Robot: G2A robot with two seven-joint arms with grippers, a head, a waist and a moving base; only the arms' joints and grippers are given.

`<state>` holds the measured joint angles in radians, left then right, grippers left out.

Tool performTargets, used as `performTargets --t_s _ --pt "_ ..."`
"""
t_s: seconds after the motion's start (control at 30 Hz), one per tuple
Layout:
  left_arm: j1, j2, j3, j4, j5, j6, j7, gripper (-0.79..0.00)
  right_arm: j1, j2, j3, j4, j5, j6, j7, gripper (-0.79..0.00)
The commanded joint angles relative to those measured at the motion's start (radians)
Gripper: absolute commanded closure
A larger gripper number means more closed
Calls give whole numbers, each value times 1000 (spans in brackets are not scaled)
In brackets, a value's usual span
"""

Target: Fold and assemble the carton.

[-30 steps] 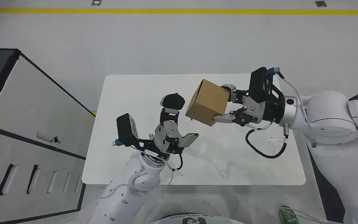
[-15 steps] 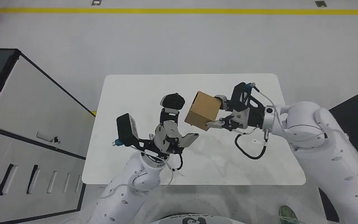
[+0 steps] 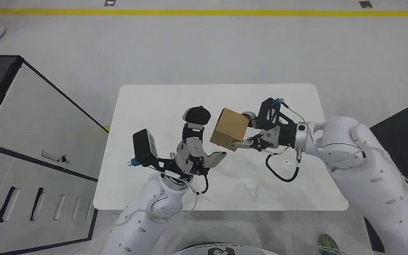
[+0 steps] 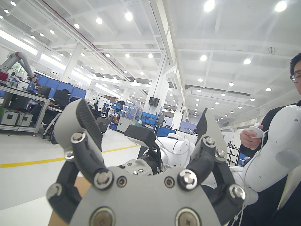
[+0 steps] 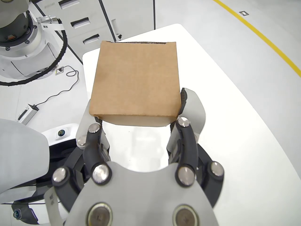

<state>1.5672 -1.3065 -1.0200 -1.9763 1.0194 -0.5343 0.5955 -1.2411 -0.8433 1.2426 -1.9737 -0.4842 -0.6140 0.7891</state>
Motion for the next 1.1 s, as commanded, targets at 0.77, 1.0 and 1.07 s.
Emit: performTargets --t_s 0.77,1.0,1.07 --pt "36 50 -304 -27 254 15 -180 -785 40 -48 -195 222 -364 -13 -253 0" --pt "50 51 -307 -21 246 17 -182 -785 42 -49 -200 228 -365 -16 -255 0" --pt "50 51 -307 -21 246 17 -182 -785 42 -49 -200 228 -365 -16 -255 0"
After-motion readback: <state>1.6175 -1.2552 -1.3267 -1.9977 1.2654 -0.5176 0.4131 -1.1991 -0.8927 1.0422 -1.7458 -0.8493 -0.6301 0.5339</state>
